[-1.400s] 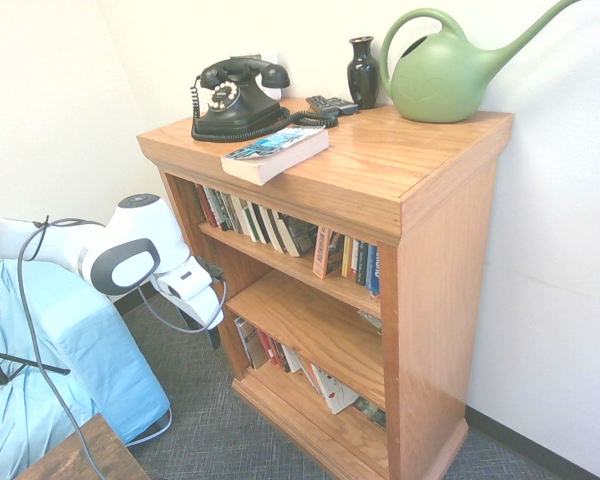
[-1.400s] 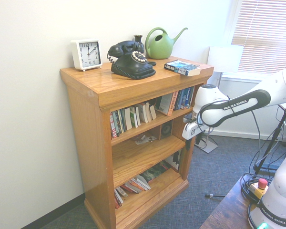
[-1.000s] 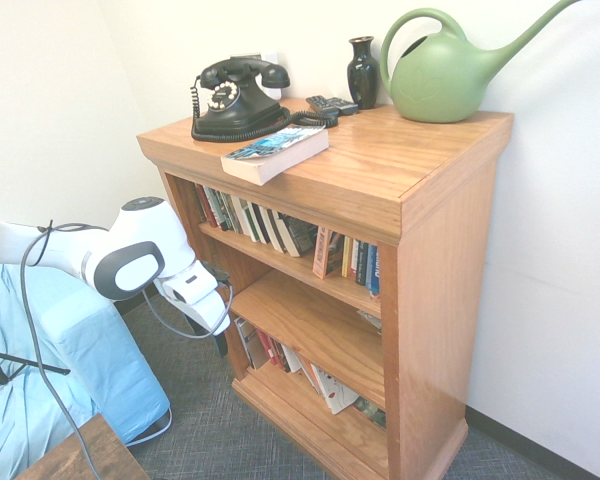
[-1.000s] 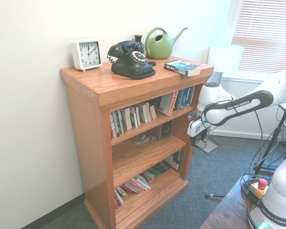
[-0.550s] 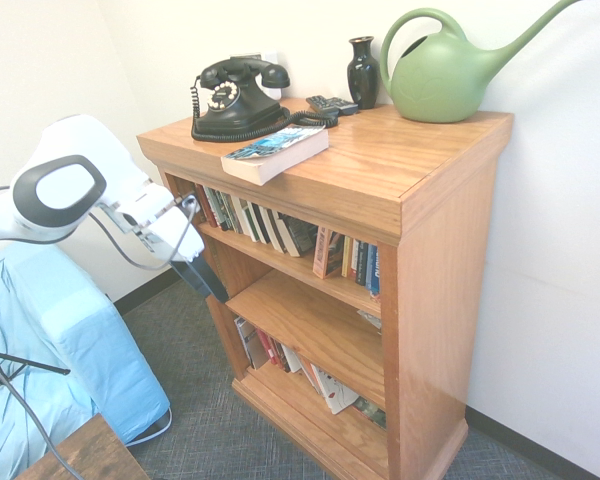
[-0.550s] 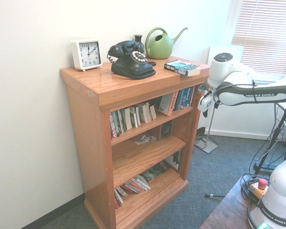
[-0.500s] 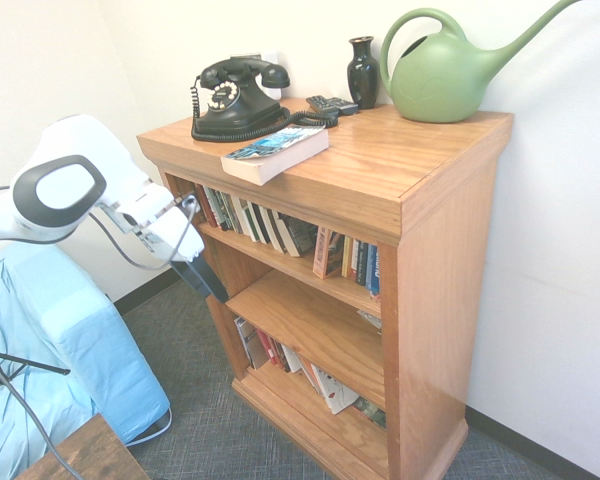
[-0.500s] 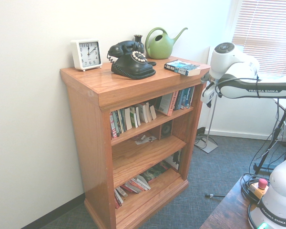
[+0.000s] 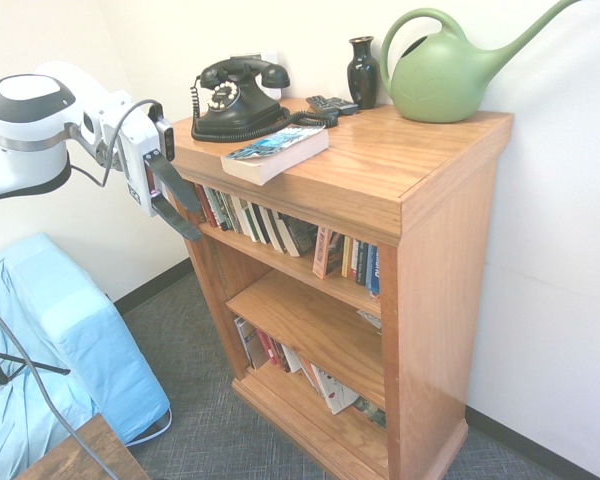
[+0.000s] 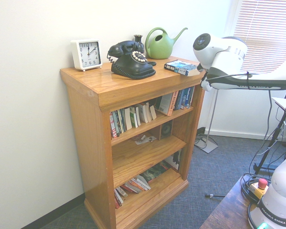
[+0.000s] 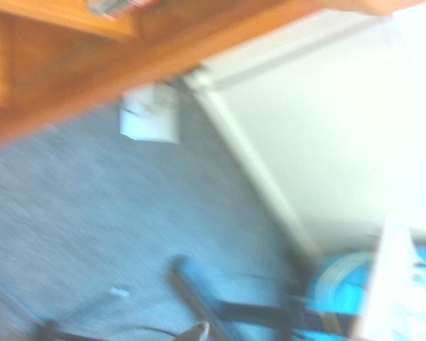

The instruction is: Shelf the books

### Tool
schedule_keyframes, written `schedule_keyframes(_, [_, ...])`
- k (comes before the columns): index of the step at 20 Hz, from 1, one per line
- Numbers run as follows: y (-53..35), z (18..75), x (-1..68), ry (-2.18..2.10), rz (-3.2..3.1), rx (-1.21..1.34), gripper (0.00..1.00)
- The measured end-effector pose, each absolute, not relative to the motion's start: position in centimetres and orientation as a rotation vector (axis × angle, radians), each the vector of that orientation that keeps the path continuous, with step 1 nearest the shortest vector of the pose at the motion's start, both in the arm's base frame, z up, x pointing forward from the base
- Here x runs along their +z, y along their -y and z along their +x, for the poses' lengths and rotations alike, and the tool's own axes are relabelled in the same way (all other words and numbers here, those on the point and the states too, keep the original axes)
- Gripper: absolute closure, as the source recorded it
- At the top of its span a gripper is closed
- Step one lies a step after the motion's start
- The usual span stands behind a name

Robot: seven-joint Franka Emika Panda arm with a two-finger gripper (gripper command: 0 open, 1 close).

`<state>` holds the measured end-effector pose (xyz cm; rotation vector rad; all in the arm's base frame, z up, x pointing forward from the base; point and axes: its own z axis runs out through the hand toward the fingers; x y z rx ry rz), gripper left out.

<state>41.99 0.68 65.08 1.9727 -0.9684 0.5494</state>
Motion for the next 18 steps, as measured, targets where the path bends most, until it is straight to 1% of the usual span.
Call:
schedule_keyframes(6, [-3.2,45.9,66.3,0.893,1.823,0.526,0.0])
schedule_keyframes(12, [-2.0,50.3,63.4,0.867,1.731,0.492,0.0])
schedule_keyframes(18, [-2.8,52.8,61.3,0.836,1.677,0.529,0.0])
